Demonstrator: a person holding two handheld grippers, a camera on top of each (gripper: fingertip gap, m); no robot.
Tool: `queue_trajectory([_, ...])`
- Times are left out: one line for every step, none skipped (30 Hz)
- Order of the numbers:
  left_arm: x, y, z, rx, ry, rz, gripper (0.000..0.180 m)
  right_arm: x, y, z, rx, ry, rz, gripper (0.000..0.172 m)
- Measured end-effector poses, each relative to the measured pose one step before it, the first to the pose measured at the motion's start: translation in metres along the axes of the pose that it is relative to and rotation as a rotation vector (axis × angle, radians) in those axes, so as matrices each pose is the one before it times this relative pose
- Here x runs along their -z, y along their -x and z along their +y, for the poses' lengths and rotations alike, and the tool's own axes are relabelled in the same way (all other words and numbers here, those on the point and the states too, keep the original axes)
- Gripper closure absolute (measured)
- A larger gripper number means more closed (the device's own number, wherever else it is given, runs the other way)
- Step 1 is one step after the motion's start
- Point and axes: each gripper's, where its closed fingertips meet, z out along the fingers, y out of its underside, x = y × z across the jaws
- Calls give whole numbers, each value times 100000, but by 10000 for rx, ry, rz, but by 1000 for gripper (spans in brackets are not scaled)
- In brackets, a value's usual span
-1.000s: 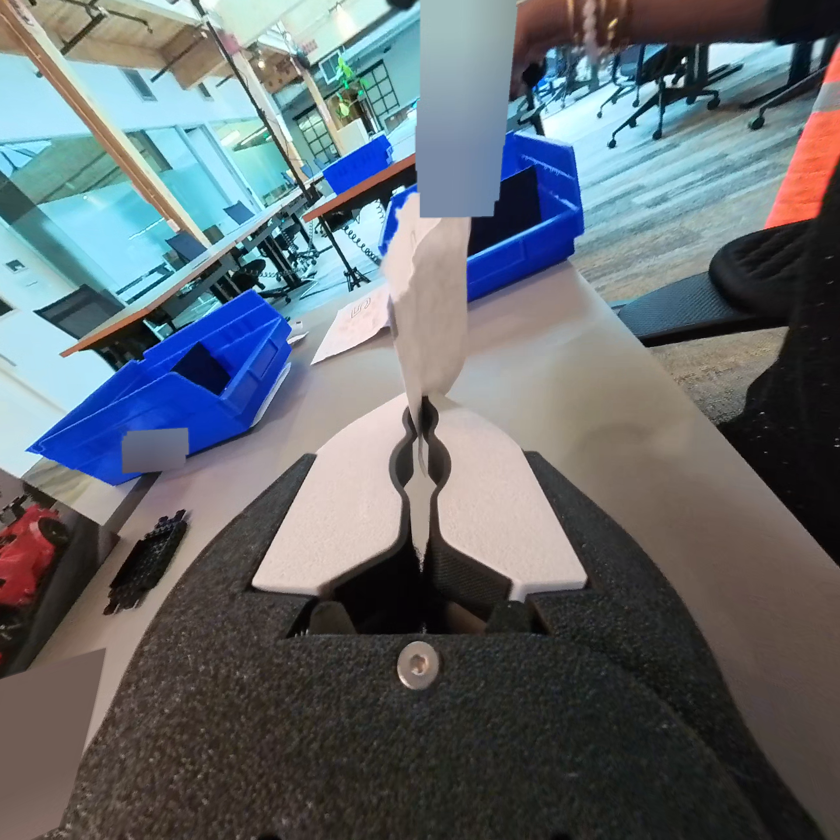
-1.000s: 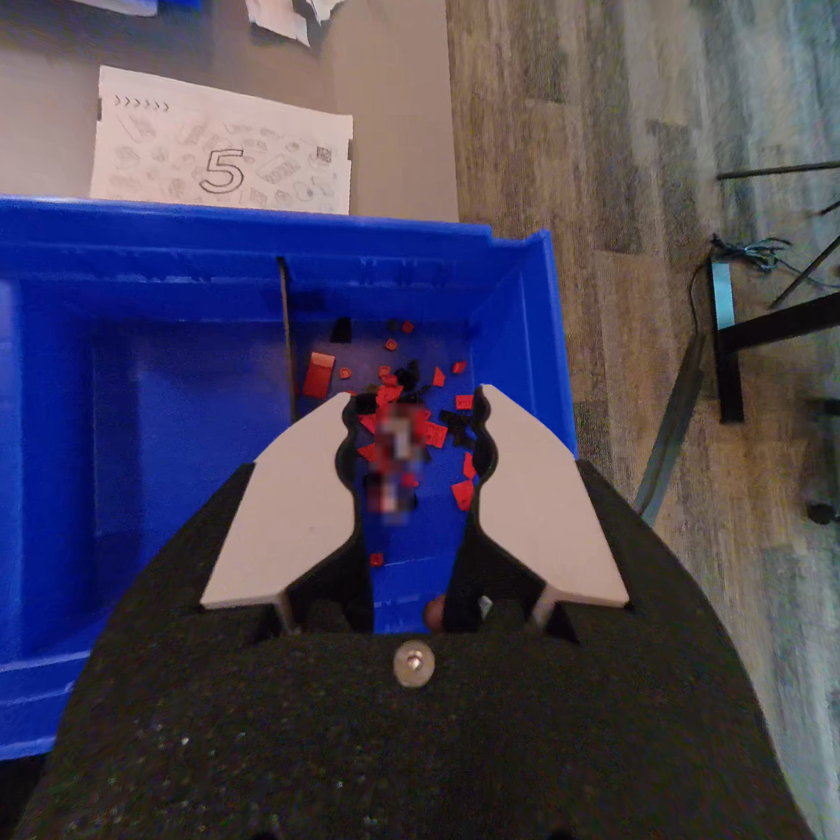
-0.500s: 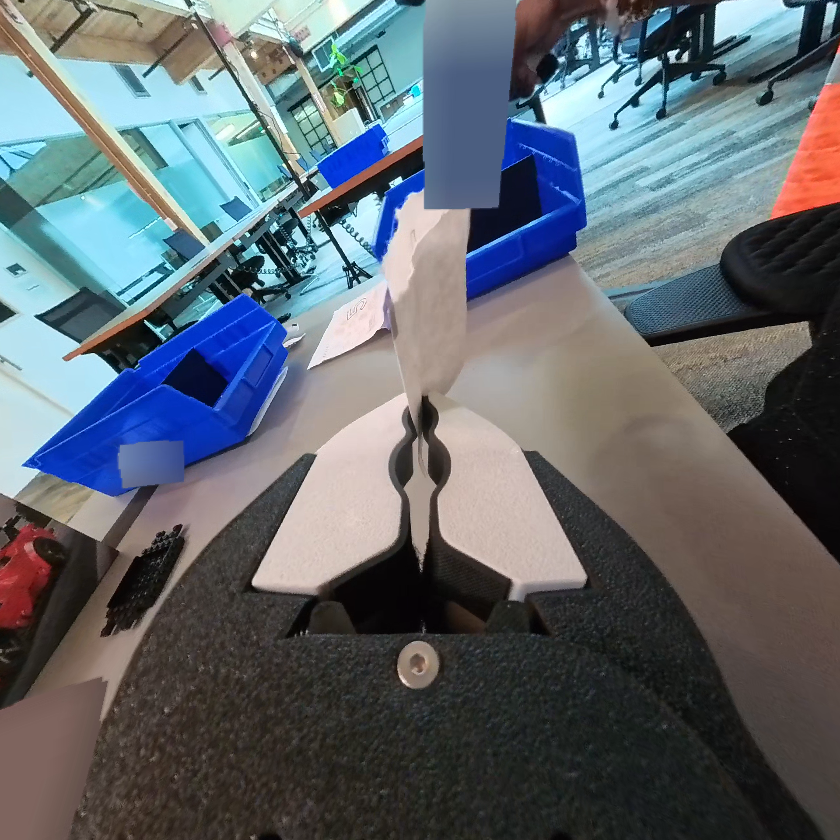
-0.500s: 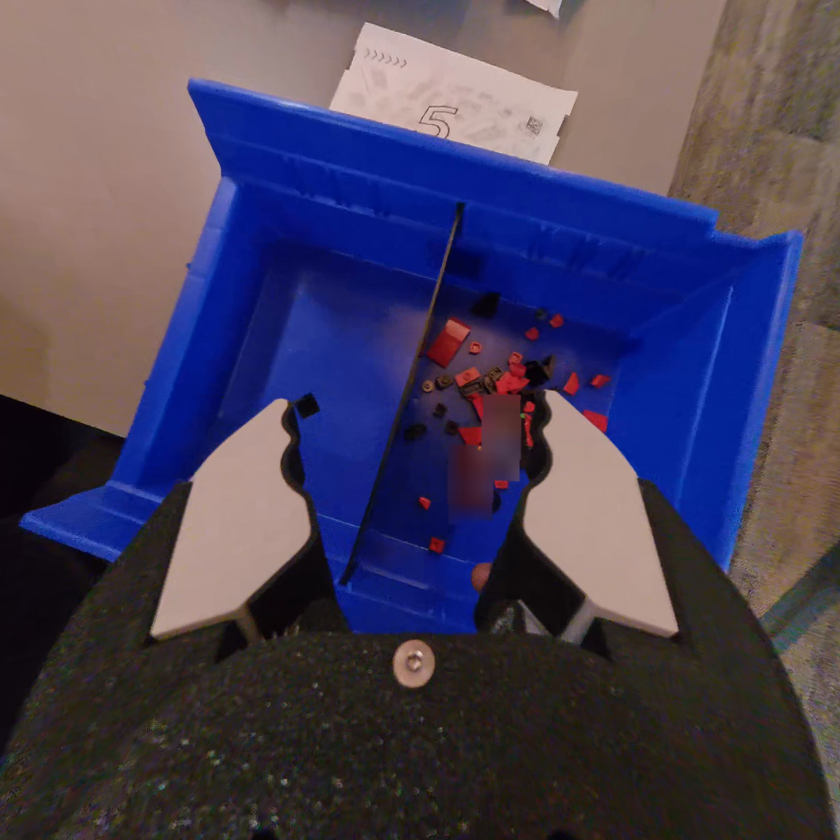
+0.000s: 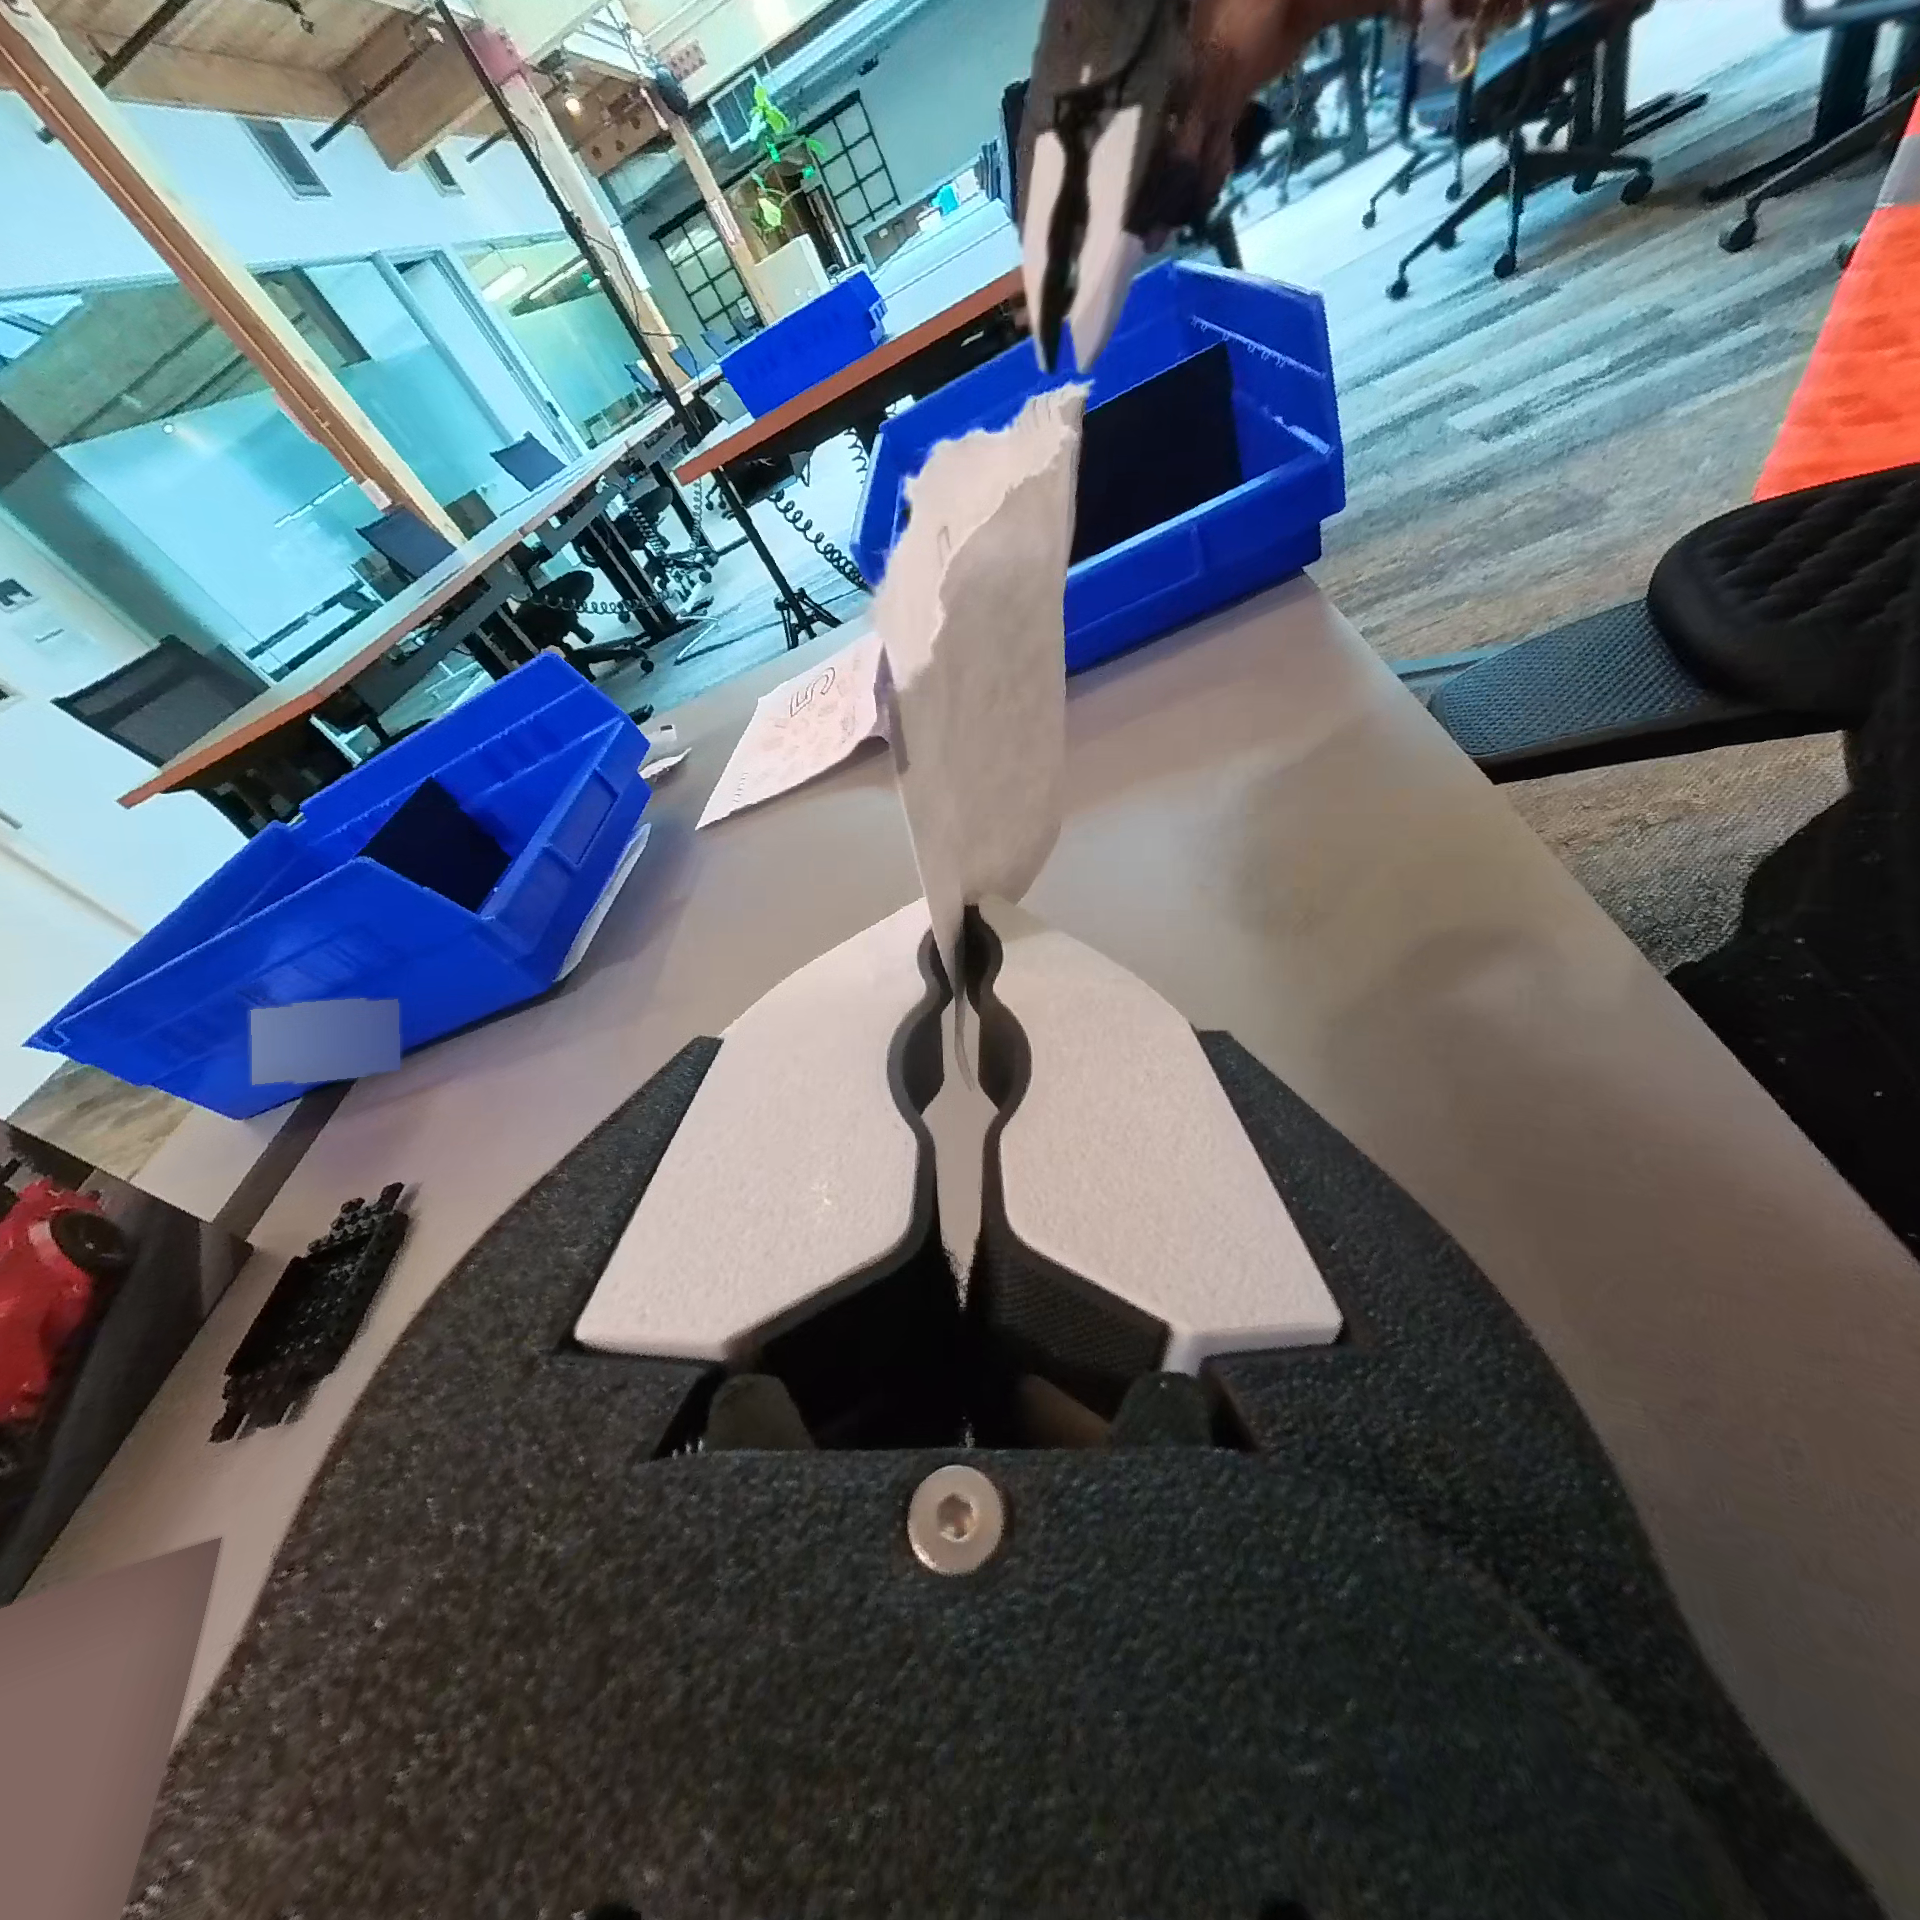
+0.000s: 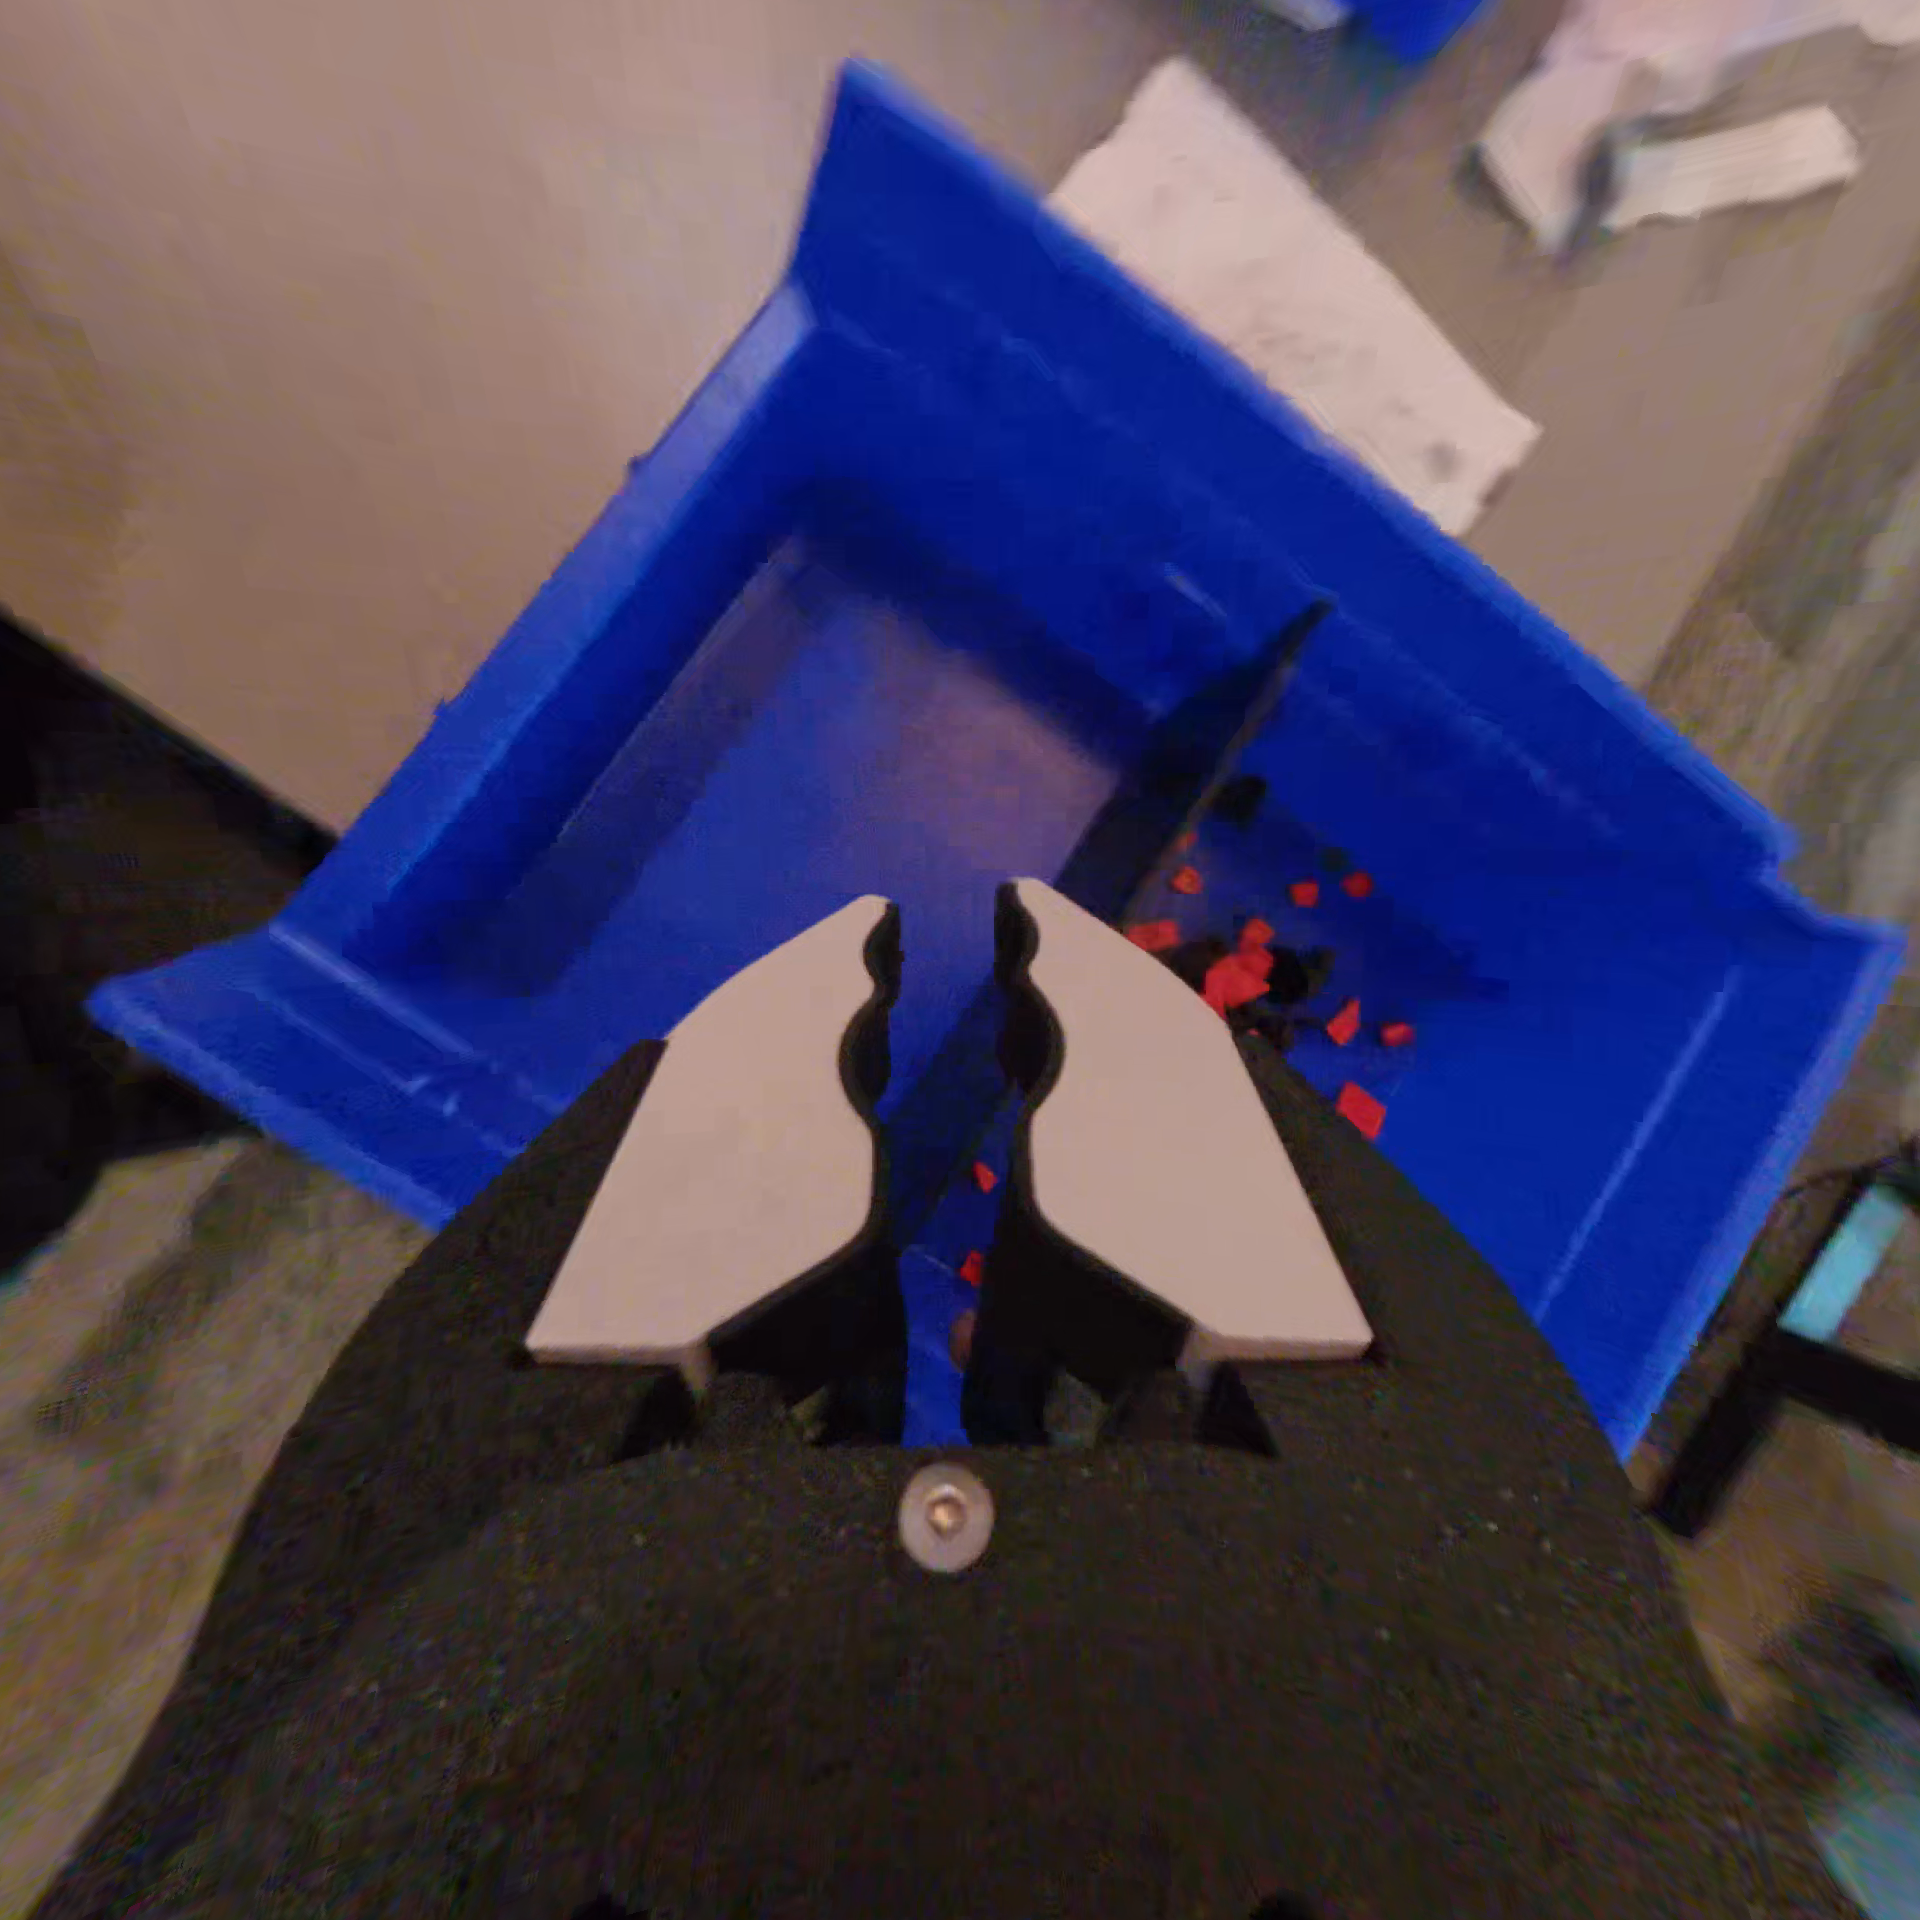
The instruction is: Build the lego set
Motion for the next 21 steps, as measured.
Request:
queue_trajectory([-83,-38,121,27,-4,43,180,-887,1443,466,1303,980,-303,155])
queue_trajectory([-101,-20,76,40,-21,23,180,-1023,503,787,937,1217,8,155])
queue_trajectory([-91,12,-30,28,-39,-8,180,-1036,376,825,652,1190,-179,155])
queue_trajectory([-43,-27,-140,0,-59,8,180,-1031,319,523,424,900,-273,154])
queue_trajectory([0,-30,-175,-22,-50,6,180,-983,313,271,280,664,-323,152])
queue_trajectory([43,-29,-132,-54,-16,-1,180,-912,256,152,241,573,-303,148])
queue_trajectory([58,10,-66,-70,12,-24,180,-800,-96,207,218,563,-96,145])
queue_trajectory([92,28,-33,-53,10,-34,180,-663,-164,262,221,529,-22,145])
queue_trajectory([82,38,-33,-16,-15,-30,180,-513,-141,61,192,307,-22,146])
queue_trajectory([90,43,0,25,-25,-22,180,-168,-262,-56,75,137,72,152])
queue_trajectory([84,73,38,57,-15,-37,180,86,-196,-175,-38,-65,50,153])
queue_trajectory([64,68,72,54,-10,-34,180,197,-101,-375,-131,-271,-19,153])
queue_trajectory([55,53,84,40,-6,-18,180,137,5,-295,-135,-211,-75,153])
queue_trajectory([11,32,83,25,2,2,180,44,45,-18,-22,-9,-30,153])
queue_trajectory([-9,9,64,24,-1,16,180,-51,-54,258,93,219,108,152])
queue_trajectory([-21,-2,35,29,-8,28,180,-56,-11,304,149,280,122,151])
queue_trajectory([-31,-30,31,23,-8,30,180,-165,134,95,106,134,5,151])
queue_trajectory([-30,-39,39,20,6,24,180,-161,149,-57,4,30,-44,151])
queue_trajectory([-14,-52,62,4,18,16,180,-249,-29,111,-88,118,5,150])
queue_trajectory([-5,-8,49,-17,25,-7,180,-216,5,315,-128,223,-40,149])
queue_trajectory([5,23,40,-24,24,-25,180,-164,-10,173,-71,118,-36,149])
